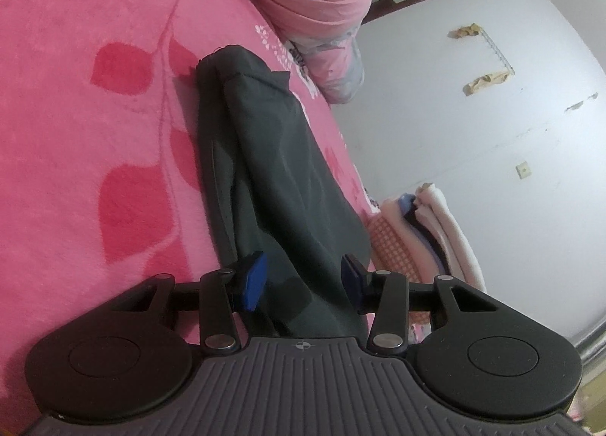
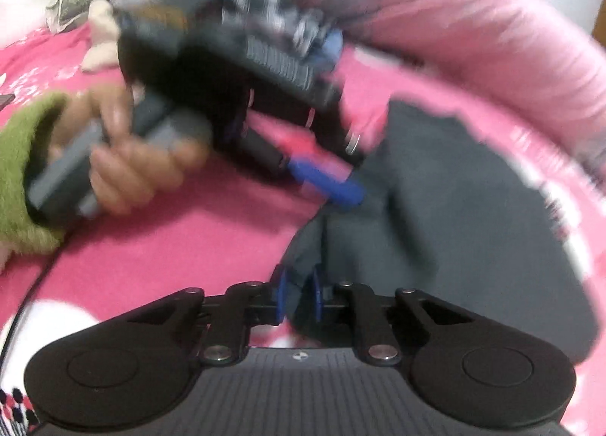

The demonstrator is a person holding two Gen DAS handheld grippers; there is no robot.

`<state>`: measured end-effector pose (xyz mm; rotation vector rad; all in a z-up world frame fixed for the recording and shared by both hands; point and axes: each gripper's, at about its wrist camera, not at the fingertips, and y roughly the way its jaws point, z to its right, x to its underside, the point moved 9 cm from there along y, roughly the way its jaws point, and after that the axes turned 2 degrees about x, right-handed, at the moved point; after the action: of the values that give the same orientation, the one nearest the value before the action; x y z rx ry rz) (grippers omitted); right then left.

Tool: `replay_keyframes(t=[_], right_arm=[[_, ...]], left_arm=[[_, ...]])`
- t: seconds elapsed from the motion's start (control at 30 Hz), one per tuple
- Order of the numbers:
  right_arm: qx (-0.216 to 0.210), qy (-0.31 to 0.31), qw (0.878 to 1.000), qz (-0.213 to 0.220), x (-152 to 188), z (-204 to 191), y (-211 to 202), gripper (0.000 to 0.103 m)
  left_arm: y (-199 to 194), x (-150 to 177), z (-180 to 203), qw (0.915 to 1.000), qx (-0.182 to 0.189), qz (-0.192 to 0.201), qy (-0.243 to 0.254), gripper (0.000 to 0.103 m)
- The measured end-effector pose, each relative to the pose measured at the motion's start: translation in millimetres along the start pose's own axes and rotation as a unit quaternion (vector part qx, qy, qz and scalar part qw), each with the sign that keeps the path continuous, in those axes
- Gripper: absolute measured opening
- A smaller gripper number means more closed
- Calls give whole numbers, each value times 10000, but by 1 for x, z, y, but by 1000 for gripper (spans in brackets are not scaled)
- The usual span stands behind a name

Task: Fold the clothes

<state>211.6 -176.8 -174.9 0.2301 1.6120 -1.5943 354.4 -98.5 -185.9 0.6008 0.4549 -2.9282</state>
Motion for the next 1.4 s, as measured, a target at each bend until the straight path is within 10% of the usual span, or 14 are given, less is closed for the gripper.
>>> replay_keyframes(t=[0.17, 0.43, 0.53, 0.73, 0.87, 1.1, 1.4], right_arm=[[-565, 502, 9950, 650, -6, 5, -33, 14], [558, 1945, 9708, 1290, 19, 119, -89, 19], [643, 3283, 9355, 1134, 51, 180, -89, 50], [-104, 5571, 8273, 713, 118, 263, -50, 59], [-661, 6099, 7861, 756, 135, 278, -30, 63], [-1075, 6077, 7830, 779, 120, 288, -11, 72], [-1300, 5948, 7886, 857, 108, 301, 8, 57]], left_arm=[[0, 2, 2, 9999, -13, -31, 98, 43], [-15, -1, 32, 9970, -41, 124, 760, 45], [-12, 5, 46, 9928, -352, 69, 1146, 45], [-17, 35, 43, 9948, -917, 225, 377, 46], [-36, 74, 33, 9921, -947, 596, -565, 52], [-36, 112, 34, 9761, -907, 1705, -1001, 57], [-12, 98, 33, 9660, -1430, 1978, -856, 48]])
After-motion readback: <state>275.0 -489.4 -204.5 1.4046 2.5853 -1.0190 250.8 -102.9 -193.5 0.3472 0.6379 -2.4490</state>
